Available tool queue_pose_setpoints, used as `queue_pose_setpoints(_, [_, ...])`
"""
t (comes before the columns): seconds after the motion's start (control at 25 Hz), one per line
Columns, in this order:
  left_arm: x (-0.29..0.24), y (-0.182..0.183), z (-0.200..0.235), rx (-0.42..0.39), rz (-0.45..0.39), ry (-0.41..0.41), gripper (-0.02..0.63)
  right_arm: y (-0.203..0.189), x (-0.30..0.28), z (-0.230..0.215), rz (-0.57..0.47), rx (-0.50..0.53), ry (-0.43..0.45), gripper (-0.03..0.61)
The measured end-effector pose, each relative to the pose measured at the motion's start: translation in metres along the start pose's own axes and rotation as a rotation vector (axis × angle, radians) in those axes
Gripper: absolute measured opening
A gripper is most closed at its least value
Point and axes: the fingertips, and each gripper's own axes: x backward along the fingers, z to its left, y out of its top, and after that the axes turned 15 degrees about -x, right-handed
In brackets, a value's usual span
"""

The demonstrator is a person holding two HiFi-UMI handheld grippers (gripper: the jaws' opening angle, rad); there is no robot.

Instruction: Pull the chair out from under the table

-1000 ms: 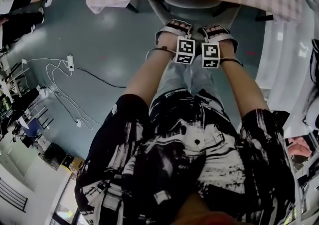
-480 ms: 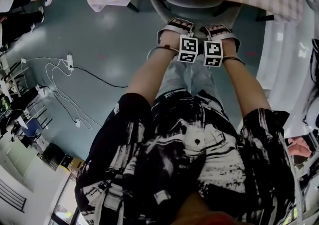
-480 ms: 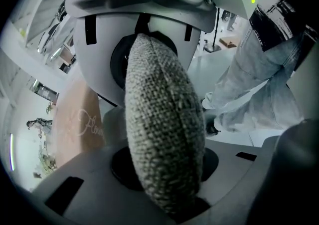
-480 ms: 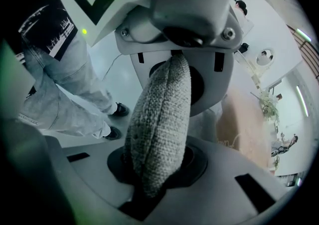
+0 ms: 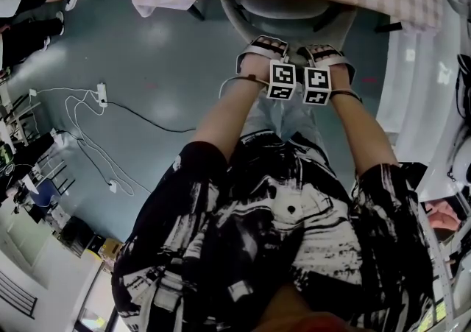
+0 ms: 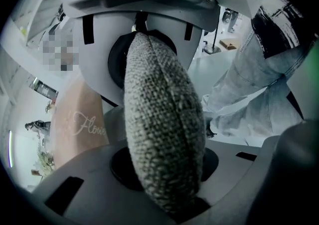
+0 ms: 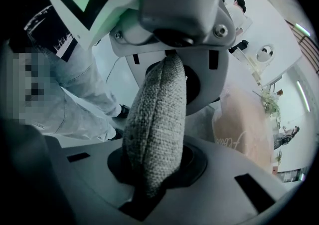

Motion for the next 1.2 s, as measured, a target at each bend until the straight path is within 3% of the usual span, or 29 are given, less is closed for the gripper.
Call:
queue_pose_setpoints(0.52, [0.014, 0.031, -0.047, -0.021, -0.015, 0.0, 0.109, 0.003, 0.012, 0.056, 0.015, -0.043, -0.002, 0.051])
queue_pose_setpoints(1.2, [0.033, 0.117, -0.131, 0.0, -0.01, -0.007, 0.109, -0.02, 0.042, 0.171, 0.015, -0.07, 0.018, 0.051])
